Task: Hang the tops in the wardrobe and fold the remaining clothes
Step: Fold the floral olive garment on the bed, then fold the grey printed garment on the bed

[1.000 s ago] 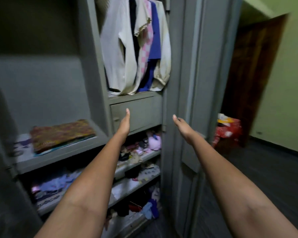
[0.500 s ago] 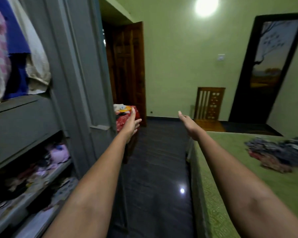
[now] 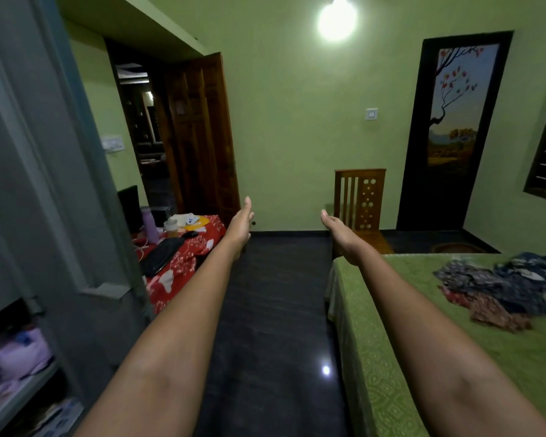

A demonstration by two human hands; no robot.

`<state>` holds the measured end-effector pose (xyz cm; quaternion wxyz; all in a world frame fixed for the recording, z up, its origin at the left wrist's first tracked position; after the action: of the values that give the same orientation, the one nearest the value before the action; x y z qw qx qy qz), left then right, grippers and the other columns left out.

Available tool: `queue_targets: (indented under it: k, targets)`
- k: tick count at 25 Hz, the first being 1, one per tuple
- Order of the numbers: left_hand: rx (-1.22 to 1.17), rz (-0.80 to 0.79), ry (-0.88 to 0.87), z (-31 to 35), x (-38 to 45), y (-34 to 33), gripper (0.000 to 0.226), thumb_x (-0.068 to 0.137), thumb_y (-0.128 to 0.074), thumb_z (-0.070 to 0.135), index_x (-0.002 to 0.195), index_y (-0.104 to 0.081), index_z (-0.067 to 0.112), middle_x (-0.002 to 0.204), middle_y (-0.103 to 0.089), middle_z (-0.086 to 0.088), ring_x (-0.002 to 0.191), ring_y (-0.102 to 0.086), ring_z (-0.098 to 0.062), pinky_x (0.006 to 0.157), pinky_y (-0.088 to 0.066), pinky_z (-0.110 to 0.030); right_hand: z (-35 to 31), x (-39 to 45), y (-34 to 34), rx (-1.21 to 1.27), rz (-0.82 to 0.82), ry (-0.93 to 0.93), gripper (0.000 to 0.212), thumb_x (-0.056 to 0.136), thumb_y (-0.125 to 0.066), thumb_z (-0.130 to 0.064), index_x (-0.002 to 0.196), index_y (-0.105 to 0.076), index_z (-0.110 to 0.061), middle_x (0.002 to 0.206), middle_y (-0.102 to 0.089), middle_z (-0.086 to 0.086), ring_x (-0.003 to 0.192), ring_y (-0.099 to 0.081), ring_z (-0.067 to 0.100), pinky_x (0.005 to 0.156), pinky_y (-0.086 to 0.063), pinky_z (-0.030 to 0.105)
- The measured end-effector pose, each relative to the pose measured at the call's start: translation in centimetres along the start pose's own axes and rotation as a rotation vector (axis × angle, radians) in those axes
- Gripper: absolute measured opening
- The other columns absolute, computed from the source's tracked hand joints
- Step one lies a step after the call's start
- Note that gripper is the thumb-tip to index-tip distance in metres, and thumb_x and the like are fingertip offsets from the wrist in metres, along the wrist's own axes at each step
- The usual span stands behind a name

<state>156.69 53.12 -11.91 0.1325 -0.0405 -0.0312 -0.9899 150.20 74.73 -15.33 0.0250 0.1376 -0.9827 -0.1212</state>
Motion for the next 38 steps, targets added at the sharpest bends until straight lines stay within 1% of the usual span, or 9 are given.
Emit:
queue_targets:
  k: [8, 11, 14, 16, 18, 20, 22, 29, 38]
  targets:
    - [-0.005, 0.079, -0.036, 0.2, 19.5, -2.7, 0.065, 0.099, -0.027, 0.054, 0.151, -0.022, 0.014, 0.156, -0.027, -0.003, 0.143, -0.026, -0.023, 0.116, -0.023, -0.038, -1.9, 19.5, 5.0, -0.059, 0.016, 0.03, 0.08, 0.092, -0.035, -0.065, 0.152, -0.018, -0.017, 0.158, -0.021, 0.008, 0.144, -0.02, 0.028, 0.117, -0.017, 0.047]
    - [-0.018, 0.068, 0.048, -3.1, 26.6, -3.7, 0.062, 0.1, -0.029, 0.051, 0.15, -0.023, 0.014, 0.156, -0.027, -0.003, 0.143, -0.026, -0.023, 0.114, -0.023, -0.037, 1.4, 26.4, 4.9, -0.082, -0.016, -0.049, 0.081, 0.091, -0.037, -0.065, 0.152, -0.016, -0.016, 0.157, -0.021, 0.01, 0.143, -0.022, 0.031, 0.117, -0.018, 0.049]
    - [0.014, 0.081, 0.032, -4.7, 35.4, -4.2, 0.063, 0.099, -0.03, 0.052, 0.15, -0.024, 0.015, 0.155, -0.027, -0.002, 0.141, -0.028, -0.022, 0.115, -0.025, -0.037, 3.8, 34.6, 5.6, -0.097, 0.016, -0.081, 0.084, 0.09, -0.038, -0.067, 0.153, -0.014, -0.017, 0.158, -0.019, 0.011, 0.143, -0.022, 0.032, 0.117, -0.018, 0.051]
    - [0.039, 0.062, 0.011, -4.9, 41.7, -4.4, 0.065, 0.098, -0.03, 0.056, 0.151, -0.023, 0.018, 0.151, -0.036, 0.0, 0.129, -0.041, -0.018, 0.105, -0.035, -0.036, 3.3, 40.6, 6.1, -0.13, 0.024, -0.066, 0.083, 0.09, -0.036, -0.068, 0.153, -0.014, -0.019, 0.158, -0.018, 0.01, 0.143, -0.021, 0.033, 0.116, -0.018, 0.052]
    - [0.035, 0.036, 0.003, -4.0, 48.1, -4.5, 0.067, 0.097, -0.029, 0.059, 0.151, -0.021, 0.021, 0.138, -0.048, 0.002, 0.108, -0.047, -0.012, 0.084, -0.04, -0.03, 1.5, 46.4, 6.9, -0.123, 0.048, -0.047, 0.083, 0.09, -0.036, -0.068, 0.153, -0.014, -0.018, 0.158, -0.019, 0.009, 0.144, -0.02, 0.032, 0.116, -0.017, 0.051]
    - [0.052, 0.023, -0.041, -2.2, 54.4, -4.5, 0.068, 0.096, -0.029, 0.059, 0.152, -0.019, 0.021, 0.152, -0.034, -0.001, 0.129, -0.04, -0.018, 0.1, -0.037, -0.035, -0.8, 51.9, 8.0, -0.065, 0.09, -0.006, 0.08, 0.091, -0.036, -0.065, 0.153, -0.015, -0.018, 0.158, -0.019, 0.009, 0.144, -0.02, 0.03, 0.115, -0.017, 0.048]
    - [0.051, 0.005, -0.109, -0.5, 61.2, -5.0, 0.066, 0.098, -0.028, 0.055, 0.152, -0.017, 0.018, 0.158, -0.022, -0.001, 0.144, -0.023, -0.022, 0.114, -0.024, -0.04, -2.1, 57.7, 8.7, -0.018, 0.127, 0.034, 0.076, 0.094, -0.035, -0.062, 0.153, -0.014, -0.019, 0.158, -0.019, 0.008, 0.144, -0.019, 0.03, 0.114, -0.017, 0.047]
    - [0.145, -0.035, -0.027, -6.0, 78.4, -8.8, 0.076, 0.093, -0.026, 0.066, 0.15, -0.024, 0.015, 0.156, -0.025, -0.002, 0.144, -0.023, -0.023, 0.118, -0.021, -0.045, 2.6, 73.7, 10.6, -0.045, 0.112, -0.043, 0.078, 0.094, -0.034, -0.061, 0.154, -0.003, -0.021, 0.159, -0.013, 0.009, 0.145, -0.014, 0.031, 0.115, -0.013, 0.048]
    - [-0.006, -0.11, -0.097, -3.4, 100.4, -19.9, 0.068, 0.097, -0.026, 0.058, 0.149, -0.027, 0.015, 0.155, -0.03, -0.001, 0.142, -0.027, -0.018, 0.112, -0.025, -0.037, 2.0, 94.7, 22.5, -0.036, 0.241, 0.02, 0.077, 0.093, -0.035, -0.064, 0.153, -0.009, -0.024, 0.159, -0.016, 0.008, 0.144, -0.018, 0.032, 0.114, -0.017, 0.05]
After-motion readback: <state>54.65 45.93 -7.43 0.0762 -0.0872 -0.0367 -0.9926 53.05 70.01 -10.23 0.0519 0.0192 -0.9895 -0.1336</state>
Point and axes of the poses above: each hand's wrist, its own x-axis towards the middle knuckle, its own y-axis out of the back of the hand, z = x × y, the point moved 5 cm from there along x, towards the middle knuckle
